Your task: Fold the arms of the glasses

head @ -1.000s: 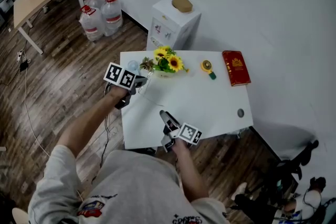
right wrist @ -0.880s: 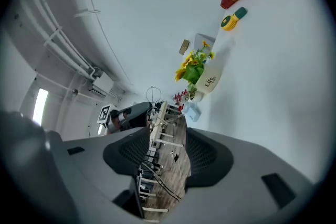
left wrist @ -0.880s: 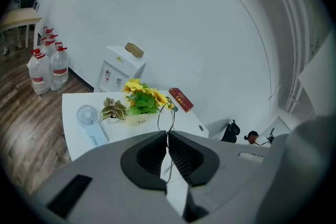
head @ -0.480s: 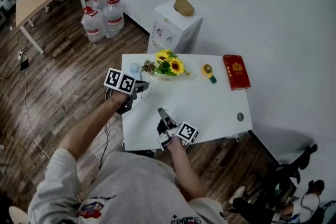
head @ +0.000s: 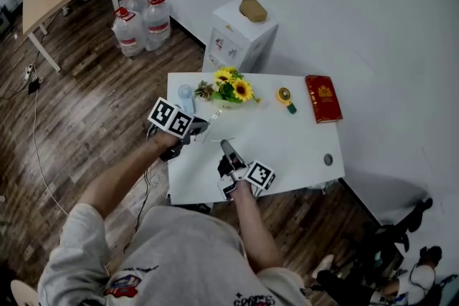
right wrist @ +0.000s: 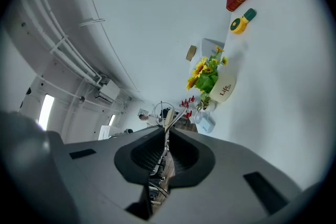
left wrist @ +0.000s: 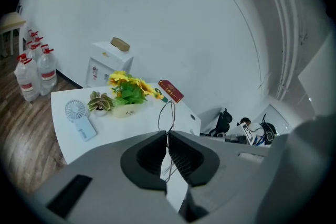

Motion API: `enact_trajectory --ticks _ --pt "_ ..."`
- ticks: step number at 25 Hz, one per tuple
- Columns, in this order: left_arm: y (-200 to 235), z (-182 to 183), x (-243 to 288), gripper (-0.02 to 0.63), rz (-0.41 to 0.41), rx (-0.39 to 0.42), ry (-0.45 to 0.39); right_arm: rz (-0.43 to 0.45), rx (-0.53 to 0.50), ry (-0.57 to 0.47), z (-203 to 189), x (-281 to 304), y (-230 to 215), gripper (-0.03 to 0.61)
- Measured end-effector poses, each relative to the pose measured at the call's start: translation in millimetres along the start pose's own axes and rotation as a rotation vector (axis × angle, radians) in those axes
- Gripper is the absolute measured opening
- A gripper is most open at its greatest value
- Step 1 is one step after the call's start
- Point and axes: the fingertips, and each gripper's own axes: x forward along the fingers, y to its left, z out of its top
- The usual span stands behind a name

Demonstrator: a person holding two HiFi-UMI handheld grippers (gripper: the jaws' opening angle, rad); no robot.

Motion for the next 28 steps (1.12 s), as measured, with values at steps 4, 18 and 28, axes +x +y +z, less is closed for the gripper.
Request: enact_trajectory --ticks 4,18,28 --pt "-14 -10 4 0.015 -0.025 0.045 0.034 0.012 -0.024 0.008 5 3 8 0.011" --pt "-39 -32 8 0.015 -0.041 0.178 0.126 0.167 -0.152 0.052 4 21 40 0.002" --pt "-23 -35 -4 0.015 -0.050 0.028 0.055 0.197 -0.187 0.048 -3 25 49 0.125"
